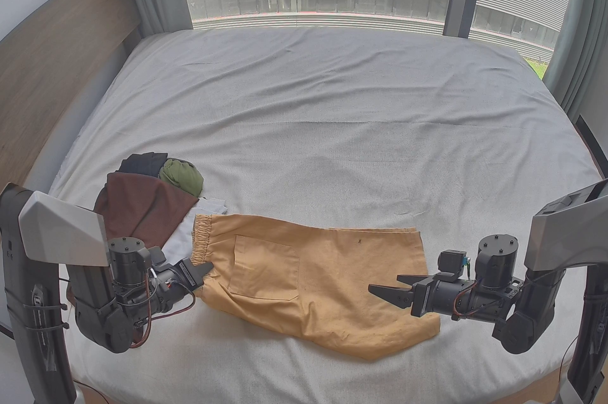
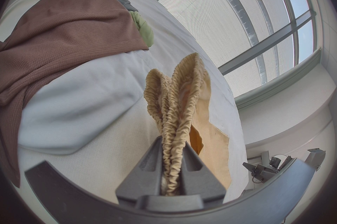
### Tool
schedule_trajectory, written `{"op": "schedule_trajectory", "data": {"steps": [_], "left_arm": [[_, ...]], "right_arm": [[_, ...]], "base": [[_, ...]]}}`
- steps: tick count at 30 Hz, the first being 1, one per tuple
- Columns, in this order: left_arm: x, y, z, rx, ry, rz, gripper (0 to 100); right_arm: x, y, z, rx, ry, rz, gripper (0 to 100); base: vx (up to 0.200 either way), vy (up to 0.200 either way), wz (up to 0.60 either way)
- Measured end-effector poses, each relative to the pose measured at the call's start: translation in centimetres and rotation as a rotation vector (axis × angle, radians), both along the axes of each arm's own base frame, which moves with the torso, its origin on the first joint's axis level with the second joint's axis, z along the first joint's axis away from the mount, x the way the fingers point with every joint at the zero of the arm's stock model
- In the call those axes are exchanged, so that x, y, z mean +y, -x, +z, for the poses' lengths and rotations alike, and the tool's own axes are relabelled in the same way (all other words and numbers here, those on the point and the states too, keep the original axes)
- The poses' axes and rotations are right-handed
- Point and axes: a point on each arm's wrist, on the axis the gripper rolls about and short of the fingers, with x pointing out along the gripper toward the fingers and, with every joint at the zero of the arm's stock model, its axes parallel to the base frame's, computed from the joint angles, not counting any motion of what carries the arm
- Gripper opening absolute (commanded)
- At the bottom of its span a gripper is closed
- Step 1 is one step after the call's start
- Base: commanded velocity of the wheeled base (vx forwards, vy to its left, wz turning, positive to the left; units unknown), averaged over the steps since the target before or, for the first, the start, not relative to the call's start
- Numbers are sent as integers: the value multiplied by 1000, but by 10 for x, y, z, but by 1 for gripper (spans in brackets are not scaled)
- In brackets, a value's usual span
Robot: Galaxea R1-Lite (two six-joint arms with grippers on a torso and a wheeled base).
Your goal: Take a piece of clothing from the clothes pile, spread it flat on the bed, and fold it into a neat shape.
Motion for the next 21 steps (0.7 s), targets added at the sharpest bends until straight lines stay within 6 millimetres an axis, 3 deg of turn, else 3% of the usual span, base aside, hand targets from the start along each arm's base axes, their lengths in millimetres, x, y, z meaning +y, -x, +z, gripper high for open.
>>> {"op": "schedule_trajectory", "data": {"steps": [21], "left_arm": [[-66, 5, 22, -112, 30, -199, 0]], "right_arm": [[-2, -3, 4, -15, -10, -8, 100]], "base": [[0, 0, 0]]}}
